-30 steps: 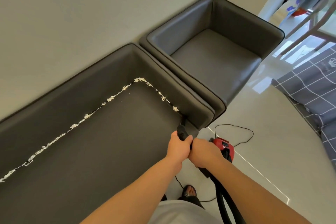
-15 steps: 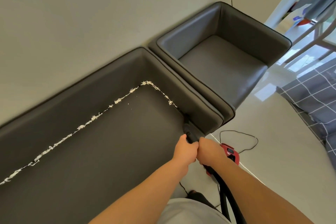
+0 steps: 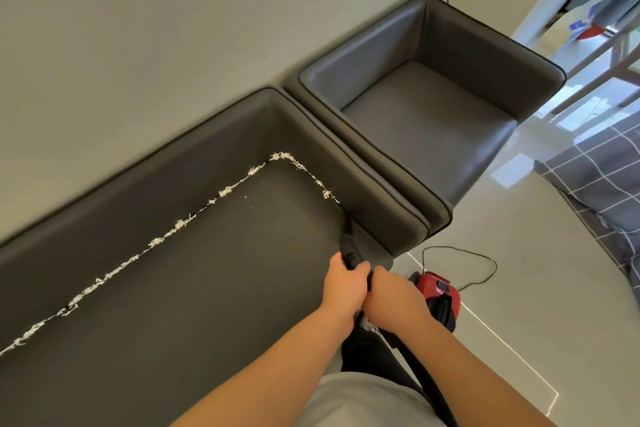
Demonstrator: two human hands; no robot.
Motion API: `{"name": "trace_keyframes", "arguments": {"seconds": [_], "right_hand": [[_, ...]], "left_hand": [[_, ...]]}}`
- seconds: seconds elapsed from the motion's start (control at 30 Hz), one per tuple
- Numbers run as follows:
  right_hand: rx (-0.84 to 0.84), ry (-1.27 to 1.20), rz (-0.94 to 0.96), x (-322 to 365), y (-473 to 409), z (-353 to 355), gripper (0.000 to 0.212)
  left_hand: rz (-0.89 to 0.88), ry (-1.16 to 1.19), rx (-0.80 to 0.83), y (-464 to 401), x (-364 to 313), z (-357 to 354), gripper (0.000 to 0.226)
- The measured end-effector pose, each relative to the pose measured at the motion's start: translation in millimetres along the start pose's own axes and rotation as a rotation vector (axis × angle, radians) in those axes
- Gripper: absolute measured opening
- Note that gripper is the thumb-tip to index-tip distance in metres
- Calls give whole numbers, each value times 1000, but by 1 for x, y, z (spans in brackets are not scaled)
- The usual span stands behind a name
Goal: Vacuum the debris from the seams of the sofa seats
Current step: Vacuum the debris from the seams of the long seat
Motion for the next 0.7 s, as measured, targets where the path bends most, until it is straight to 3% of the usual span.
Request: {"name": "trace_keyframes", "arguments": {"seconds": [0.13, 0.3, 0.53, 0.7], "right_hand": [[40, 35, 14, -5, -17, 6, 27], [103, -17, 7, -27, -43, 20, 20], [68, -476, -62, -92, -64, 40, 14], [161, -523, -73, -163, -54, 24, 24]], "left_hand": [[-4, -50, 12, -10, -7, -11, 57], [10, -85, -2, -24, -22, -34, 65], [-14, -168, 5, -39, -46, -93, 70], [104, -264, 85, -40, -34, -138, 58]]}}
Point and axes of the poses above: each hand's wrist, its own y-axis away from the middle knuckle, its own z-axis out of the back of the hand, x = y × z, the point moved 5 cm from there along -y, towards the middle knuckle, and after that the axes turned 6 degrees about -x, right-handed, at the moved point
